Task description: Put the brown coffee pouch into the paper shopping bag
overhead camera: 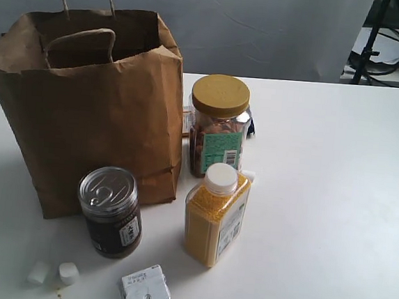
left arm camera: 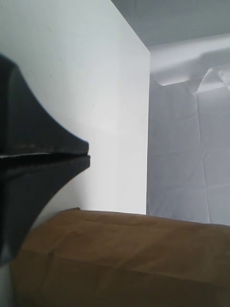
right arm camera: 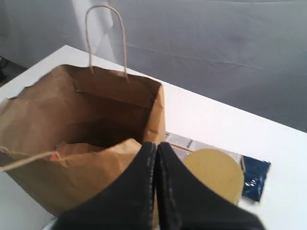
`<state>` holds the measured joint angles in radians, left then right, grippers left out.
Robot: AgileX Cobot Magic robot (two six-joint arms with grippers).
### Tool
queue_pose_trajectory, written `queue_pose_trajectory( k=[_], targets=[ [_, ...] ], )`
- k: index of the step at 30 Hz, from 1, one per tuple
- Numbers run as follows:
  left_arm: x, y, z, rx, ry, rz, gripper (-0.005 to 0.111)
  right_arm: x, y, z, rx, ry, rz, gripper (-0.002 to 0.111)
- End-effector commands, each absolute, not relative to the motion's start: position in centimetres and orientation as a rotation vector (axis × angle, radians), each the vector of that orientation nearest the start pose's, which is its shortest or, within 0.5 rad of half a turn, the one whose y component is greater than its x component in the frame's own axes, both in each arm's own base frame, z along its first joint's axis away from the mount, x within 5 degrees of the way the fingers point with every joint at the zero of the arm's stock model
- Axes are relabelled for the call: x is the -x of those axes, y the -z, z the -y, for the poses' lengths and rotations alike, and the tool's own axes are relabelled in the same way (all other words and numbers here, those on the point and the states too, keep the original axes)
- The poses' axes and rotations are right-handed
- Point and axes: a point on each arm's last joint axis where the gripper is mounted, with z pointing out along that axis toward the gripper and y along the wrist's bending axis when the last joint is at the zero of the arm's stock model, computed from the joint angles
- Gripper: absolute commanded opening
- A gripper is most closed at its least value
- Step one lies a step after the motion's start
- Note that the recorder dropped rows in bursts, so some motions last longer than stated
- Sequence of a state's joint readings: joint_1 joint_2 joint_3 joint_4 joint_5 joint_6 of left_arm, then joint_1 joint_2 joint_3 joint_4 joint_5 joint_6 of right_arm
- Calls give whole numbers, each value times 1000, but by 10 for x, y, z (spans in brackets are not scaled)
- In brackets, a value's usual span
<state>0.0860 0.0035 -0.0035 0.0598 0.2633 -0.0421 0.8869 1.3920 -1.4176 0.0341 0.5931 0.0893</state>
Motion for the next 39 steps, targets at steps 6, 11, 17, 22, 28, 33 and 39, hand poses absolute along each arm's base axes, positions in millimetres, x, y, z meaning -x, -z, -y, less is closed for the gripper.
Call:
queue_pose_trajectory(
  k=[6, 11, 17, 22, 28, 33, 39],
  targets=[
    [-55, -190, -6, 76, -92, -1741, 0, -170, -357, -164, 599, -538, -1947, 0],
    [-55, -190, -6, 76, -92, -1741, 0, -157, -321, -118, 462, -499, -1949, 0],
    [-55, -190, -6, 76, -92, -1741, 0, -135, -284, -74, 345, -411, -1927, 0],
    [-55, -190, -6, 76, -92, -1741, 0, -112, -257, -52, 322, -367, -1797, 0],
    [-55, -190, -6, 76, -92, -1741, 0, -83, -235, -39, 356, -339, -1697, 0],
    [-55, -190, -6, 76, -92, -1741, 0, -67, -217, -29, 336, -306, -1639, 0],
    [-55, -190, -6, 76, -92, -1741, 0, -54, -206, -13, 177, -214, -1609, 0]
  ],
)
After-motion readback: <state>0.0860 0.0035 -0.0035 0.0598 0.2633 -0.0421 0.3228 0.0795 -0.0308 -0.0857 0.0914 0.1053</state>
